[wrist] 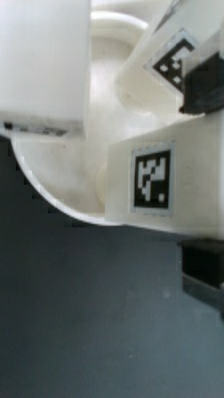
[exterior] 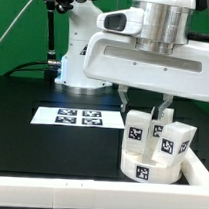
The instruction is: Assemble stool
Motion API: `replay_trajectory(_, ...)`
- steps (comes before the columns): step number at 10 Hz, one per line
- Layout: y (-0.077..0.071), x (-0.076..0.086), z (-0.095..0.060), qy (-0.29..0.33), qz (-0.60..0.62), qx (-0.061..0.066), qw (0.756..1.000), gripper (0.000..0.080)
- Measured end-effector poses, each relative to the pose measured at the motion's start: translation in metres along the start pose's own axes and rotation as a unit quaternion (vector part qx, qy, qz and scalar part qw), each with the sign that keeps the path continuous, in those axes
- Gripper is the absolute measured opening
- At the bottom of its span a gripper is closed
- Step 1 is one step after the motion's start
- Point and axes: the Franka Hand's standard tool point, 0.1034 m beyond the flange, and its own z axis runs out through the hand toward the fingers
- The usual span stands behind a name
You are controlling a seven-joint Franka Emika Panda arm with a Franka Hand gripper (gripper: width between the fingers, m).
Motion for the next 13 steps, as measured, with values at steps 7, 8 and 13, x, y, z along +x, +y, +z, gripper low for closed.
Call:
replay_trajectory(7, -0.0017, -0.0013, 0.0016, 0.0, 0.324, 0.045, 0.945, 0.0337)
replay_trajectory(8, -0.0022, -0.0009, 0.0018, 0.0, 0.36, 0.051, 0.931, 0.0337)
replay_trajectory(13, -0.003, 0.0003, 0.0017, -0.031, 0.533, 0.073, 0.842, 0.0337)
